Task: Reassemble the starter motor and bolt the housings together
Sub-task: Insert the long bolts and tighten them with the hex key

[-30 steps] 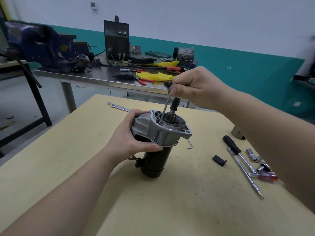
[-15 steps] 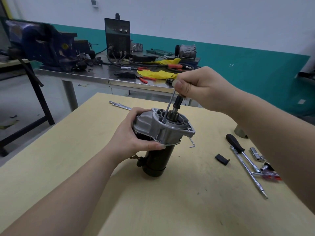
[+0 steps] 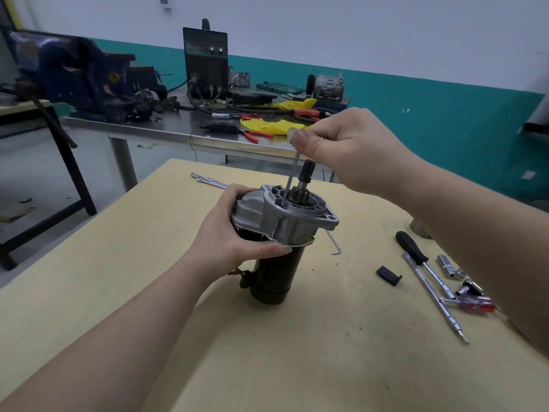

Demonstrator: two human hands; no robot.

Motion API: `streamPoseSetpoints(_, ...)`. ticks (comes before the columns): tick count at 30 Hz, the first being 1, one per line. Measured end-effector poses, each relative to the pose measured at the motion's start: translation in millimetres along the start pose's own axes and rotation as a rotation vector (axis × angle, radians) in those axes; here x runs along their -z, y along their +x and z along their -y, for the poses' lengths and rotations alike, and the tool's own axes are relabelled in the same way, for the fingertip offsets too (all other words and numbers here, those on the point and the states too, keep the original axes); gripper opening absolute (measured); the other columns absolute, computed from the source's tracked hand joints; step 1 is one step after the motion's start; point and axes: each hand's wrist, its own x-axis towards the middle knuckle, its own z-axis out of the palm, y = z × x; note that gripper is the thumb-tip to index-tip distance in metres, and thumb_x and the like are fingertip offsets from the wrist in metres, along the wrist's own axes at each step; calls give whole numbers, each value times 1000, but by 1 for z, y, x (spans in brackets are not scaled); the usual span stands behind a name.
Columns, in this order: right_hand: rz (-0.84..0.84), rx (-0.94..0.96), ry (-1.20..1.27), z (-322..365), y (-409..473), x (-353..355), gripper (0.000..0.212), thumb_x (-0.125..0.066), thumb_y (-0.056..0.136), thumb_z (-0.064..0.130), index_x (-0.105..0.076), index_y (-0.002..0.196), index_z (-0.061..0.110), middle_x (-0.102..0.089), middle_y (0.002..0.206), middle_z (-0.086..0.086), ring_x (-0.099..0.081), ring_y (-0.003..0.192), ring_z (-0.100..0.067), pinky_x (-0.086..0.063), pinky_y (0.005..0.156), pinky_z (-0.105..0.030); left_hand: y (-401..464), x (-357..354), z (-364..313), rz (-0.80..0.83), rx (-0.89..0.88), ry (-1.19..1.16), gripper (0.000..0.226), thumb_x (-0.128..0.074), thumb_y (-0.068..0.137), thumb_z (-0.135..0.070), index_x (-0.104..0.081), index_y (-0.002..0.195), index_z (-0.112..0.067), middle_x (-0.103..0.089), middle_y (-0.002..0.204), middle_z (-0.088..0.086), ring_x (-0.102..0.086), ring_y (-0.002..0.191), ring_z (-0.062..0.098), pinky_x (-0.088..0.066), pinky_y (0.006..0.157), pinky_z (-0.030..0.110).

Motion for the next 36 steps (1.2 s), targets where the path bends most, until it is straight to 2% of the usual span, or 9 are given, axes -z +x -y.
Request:
streamPoseSetpoints(4,-3,-75,-49,1,-4,5,66,-54,106,52,-68,84,-8,-34,51,3,-34,49,-13,-52,69,-49,-5,-6,-1,-55,-33,39,90,-105,48,-62,-58,124,-48,-75,122,-16,-73,111,7,-57,87,14)
streamPoseSetpoints(7,55,-45,0,0,-9,11,64,-55,106,51,-57,72,-3,-31,52,4,-32,51,-14,-40,58,-39,-8,-8,-3,-50,-34,40,91,-106,48,-62,-57,124,-49,-74,123,-16,-73,113,8,-57,87,15)
streamPoseSetpoints(10,73,44,88,0,-14,11,51,-59,105,45,-66,74,5,-48,59,-5,-43,55,-18,-38,55,-30,-9,-3,-6,-3,-7,-20,92,-106,48,-60,-59,126,-46,-74,122,-15,-73,111,8,-60,85,18)
streamPoseSetpoints(13,-10,104,147,2,-17,4,31,-66,102,38,-81,91,14,-67,74,-20,-57,70,-36,-47,61,-41,-10,-2,-11,-10,26,-67,86,-100,52,-69,-61,124,-43,-74,115,-15,-75,98,5,-61,71,22)
streamPoseSetpoints(16,-70,174,-4,3,-17,3,45,-61,105,43,-73,77,10,-56,62,-14,-49,60,-30,-38,54,-38,-11,-5,-10,-49,19,-71,80,-101,56,-67,-62,122,-43,-75,117,-11,-76,104,11,-62,76,24)
streamPoseSetpoints(20,-114,182,-414,7,-16,5,62,-37,106,58,-53,65,16,-47,56,0,-46,54,-23,-33,52,-33,-11,-7,-7,-82,-10,-57,78,-101,57,-66,-64,121,-43,-76,119,-8,-76,108,16,-63,81,26)
streamPoseSetpoints(31,-19,-44,-85,9,-20,10,62,-56,105,52,-58,68,2,-40,56,-3,-39,54,-20,-34,57,-38,-13,-17,-3,-179,-48,57,71,-96,57,-77,-59,111,-48,-75,113,-18,-74,103,5,-59,75,16)
streamPoseSetpoints(34,-18,76,70,12,-28,9,40,-65,101,43,-77,79,11,-64,64,-3,-56,62,-27,-45,59,-39,-11,-5,1,-87,-10,-34,67,-100,59,-63,-63,112,-44,-75,111,-10,-75,100,15,-63,75,26)
streamPoseSetpoints(36,-132,145,382,14,-26,4,25,-64,102,31,-80,96,12,-77,84,-7,-69,77,-26,-55,67,-36,-8,0,3,-19,43,-114,52,-92,64,-44,-67,109,-36,-75,106,-2,-75,96,24,-64,70,32)
